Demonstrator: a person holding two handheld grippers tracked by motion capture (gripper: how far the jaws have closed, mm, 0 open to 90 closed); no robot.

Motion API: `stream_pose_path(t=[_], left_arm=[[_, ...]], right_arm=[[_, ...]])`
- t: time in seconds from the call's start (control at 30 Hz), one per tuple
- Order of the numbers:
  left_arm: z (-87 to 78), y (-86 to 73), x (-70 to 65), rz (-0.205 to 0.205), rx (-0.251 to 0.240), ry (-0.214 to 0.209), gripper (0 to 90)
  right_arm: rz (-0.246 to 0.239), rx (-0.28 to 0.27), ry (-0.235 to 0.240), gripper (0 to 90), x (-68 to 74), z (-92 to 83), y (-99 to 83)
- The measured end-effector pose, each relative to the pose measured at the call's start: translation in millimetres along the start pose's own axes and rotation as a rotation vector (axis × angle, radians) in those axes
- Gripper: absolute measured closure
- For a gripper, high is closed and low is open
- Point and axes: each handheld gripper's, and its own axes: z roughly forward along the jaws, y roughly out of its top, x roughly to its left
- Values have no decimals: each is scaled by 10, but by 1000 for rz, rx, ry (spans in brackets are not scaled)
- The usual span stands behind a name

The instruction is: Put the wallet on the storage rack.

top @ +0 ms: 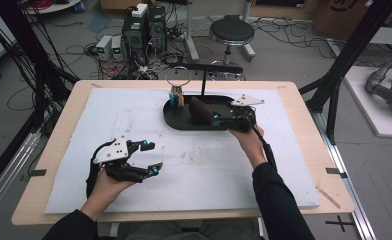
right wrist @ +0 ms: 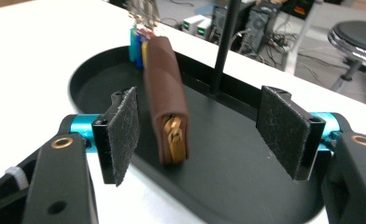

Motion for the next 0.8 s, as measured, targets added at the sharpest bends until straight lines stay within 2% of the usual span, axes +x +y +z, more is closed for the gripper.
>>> stream_pose_path(t=[0.13,0.27,0.47,0.67,0.8], left_arm=[[20,-6,21,-3,7,6,280],[30,-23,42,-8,13,21,280],[12,-58,99,-16,28,78,280],[-48,-99,170,-27,39,140,280],[-74,-129,194,-34,48,168,280]], right_arm=[[-4,-24,21,315,-30,-290,-18],[22,-44,43,309,-76,-594,-102],[42,-75,46,290,-78,-960,-313],[66,-95,22,281,-86,-1196,-639],[88,-84,16,280,-149,-1275,-762]])
